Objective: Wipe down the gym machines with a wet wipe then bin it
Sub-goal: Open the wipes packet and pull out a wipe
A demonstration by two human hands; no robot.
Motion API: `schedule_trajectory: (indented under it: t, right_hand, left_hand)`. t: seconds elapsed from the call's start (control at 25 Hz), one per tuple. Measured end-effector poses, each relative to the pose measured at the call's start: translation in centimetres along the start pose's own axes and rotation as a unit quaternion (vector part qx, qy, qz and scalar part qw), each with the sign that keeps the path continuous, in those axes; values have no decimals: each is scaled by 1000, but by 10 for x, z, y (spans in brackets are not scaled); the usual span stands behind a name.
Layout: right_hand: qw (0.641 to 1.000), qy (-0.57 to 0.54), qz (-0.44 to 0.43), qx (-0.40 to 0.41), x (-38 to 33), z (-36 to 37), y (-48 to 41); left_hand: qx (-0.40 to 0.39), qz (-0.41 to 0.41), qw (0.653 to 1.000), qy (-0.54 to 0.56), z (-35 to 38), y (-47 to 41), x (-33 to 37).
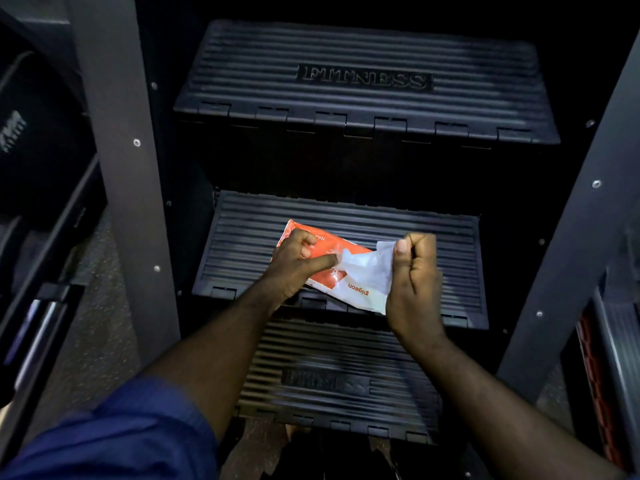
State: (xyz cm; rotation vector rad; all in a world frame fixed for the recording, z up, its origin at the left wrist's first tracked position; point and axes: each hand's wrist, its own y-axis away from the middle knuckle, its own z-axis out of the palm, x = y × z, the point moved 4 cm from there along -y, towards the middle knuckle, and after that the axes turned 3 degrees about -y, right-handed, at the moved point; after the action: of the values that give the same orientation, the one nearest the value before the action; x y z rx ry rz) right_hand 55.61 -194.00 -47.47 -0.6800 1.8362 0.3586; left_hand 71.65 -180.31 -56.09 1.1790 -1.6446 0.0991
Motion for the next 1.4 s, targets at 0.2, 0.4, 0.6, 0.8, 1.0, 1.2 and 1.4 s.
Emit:
schedule_trajectory:
  t: [0.2, 0.4, 0.6, 0.8, 1.0, 1.2, 1.4]
  right_hand:
    - [998, -22, 12, -62, 12, 5, 6]
    - [994, -49, 23, -99, 12, 11, 6]
    - [996, -50, 13, -66, 8, 5, 7]
    - [995, -84, -21, -47, -10, -3, 13]
    - [990, -117, -75, 16, -28, -18, 24]
    - [981, -130, -125, 76, -48, -38, 25]
    - [978, -148, -128, 66, -65, -43, -1]
  left_hand:
    - [73, -11, 993, -89, 10, 3, 6]
    - [72, -11, 986, -151, 14, 0, 9]
    - [113, 4, 984, -141, 12, -8, 7]
    - [133, -22, 975, -178, 12, -12, 7]
    - [146, -22, 955, -257, 19, -10, 27]
    - [172, 44, 941, -289, 27, 5, 46]
    - [172, 41, 936, -303, 15, 6, 49]
